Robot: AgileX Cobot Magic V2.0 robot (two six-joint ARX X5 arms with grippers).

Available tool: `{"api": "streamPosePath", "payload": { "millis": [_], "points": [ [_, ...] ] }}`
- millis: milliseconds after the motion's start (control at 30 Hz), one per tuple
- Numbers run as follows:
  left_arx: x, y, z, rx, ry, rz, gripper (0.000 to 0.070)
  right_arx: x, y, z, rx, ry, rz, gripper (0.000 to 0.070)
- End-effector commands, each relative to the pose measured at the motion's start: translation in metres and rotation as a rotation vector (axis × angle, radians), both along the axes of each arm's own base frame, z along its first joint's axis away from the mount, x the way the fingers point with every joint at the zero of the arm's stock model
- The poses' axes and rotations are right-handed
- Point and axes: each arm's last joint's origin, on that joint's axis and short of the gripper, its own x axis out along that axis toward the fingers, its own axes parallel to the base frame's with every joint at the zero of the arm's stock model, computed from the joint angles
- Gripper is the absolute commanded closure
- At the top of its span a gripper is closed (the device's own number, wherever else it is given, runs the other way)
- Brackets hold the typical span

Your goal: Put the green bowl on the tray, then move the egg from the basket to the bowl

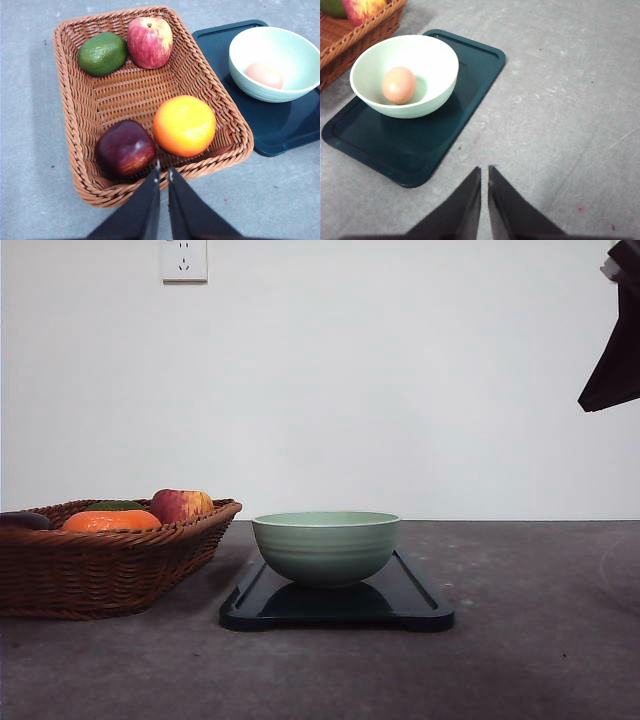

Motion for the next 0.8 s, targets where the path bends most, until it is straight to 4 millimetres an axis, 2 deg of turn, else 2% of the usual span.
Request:
{"api": "streamPosePath", "payload": {
  "millis": [0,233,367,567,767],
  "points": [
    [0.0,0.0,0.003,0.001,-0.018,-0.003,0.0686,0.001,0.001,0.001,0.003,-0.008,0.009,0.0684],
    [-0.001,0.002,0.004,0.031,-0.048,-0.018,0.0687,0.001,0.001,0.001,0.003,-0.008,0.009,0.0684],
    [0.001,0.011,-0.005,-0.058,-0.151,0.055,0.0686,0.001,0.001,0.001,0.003,-0.008,0.009,0.0684],
    [-0.002,0.024,-0.04,-0.174,-0.351,0.073,0.0686,0.001,0.001,0.001,0.003,-0.008,0.009,0.0684],
    [-0.007,0.034,-0.081,-0.193,-0.348,0.191,0.0686,0.001,0.001,0.001,0.001,-0.009,0.005,0.0684]
  ]
}}
